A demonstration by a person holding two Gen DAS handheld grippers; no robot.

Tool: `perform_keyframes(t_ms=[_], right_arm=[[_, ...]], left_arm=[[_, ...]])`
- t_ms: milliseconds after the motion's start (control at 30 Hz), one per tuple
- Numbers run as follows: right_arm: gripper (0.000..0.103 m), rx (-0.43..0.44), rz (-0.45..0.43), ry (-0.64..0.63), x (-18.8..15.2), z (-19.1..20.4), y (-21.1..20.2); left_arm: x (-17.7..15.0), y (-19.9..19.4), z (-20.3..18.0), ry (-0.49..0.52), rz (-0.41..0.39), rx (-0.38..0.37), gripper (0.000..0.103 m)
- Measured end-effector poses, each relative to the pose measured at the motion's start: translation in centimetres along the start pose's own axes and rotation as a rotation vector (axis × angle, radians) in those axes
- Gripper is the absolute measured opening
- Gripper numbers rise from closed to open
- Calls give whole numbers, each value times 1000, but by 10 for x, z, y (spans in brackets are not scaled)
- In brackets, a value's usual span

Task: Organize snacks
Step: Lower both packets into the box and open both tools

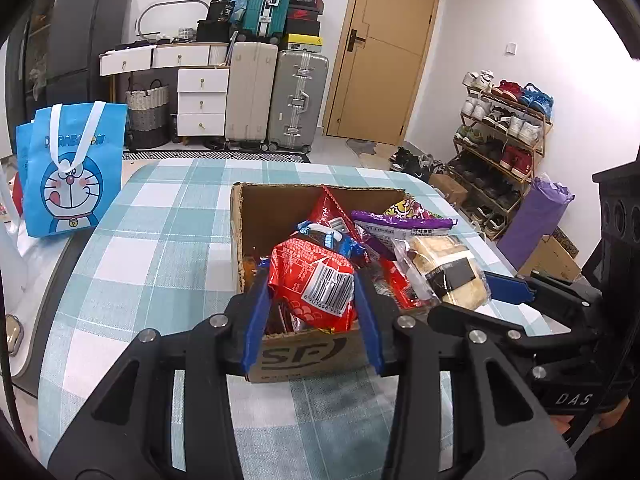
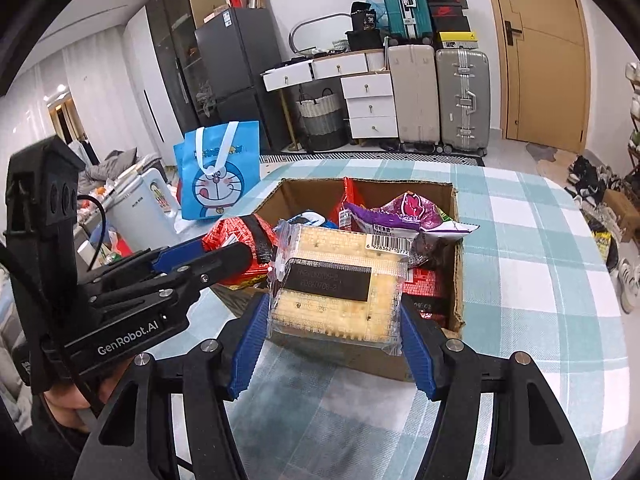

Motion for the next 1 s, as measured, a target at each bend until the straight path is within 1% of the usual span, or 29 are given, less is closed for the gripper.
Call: perform_keyframes(t_ms=[167,333,433,467,533,567,600,667,733,800,867,900,933,1000], right_arm=[[64,-28,-6,18,4,-10,8],[64,-75,12,0,8,-19,23],[64,-87,12,-9,9,-21,28],[65,-87,9,-11,9,-20,28],[69,-90,0,-21,8,-20,26],[73,-92,-4,-26,8,-19,25],[75,-96,-8,-32,7,-19,24],[76,-91,-19,-38,5,-19,19],[78,-81,-37,-46,4,-18,12],[87,-71,-68,-50,3,-18,2],[93,-68,-89,-48,2,-17,-8],[97,-65,-100,-49,1,-17,-13],[99,-59,-110,-50,-1,-17,-18],[102,-50,-129,-51,-6,-15,-28]], left_arm=[[0,10,3,2,6,8,38],[2,17,7,-1,9,11,38],[0,27,12,-6,40,32,38],[-1,29,13,-6,34,26,38],[-1,31,12,1,32,25,38],[-1,31,12,5,36,28,38],[-1,31,12,8,37,30,39],[-1,31,12,6,42,19,44],[-2,27,11,6,40,4,49],[-2,21,10,16,34,-17,58],[-4,13,9,27,18,-6,84],[-5,7,9,30,6,-3,86],[-6,2,9,36,-8,-5,88],[-10,-5,9,51,-10,-12,93]])
Point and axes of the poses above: each gripper's, at about its wrist camera, not at the fingertips, and y roughly the way its jaws point, z to its left, x to its top, the point moved 6 cm from there along y, roughly the way its jaws point, and after that the axes turned 2 degrees about -z, right-handed, at the moved point
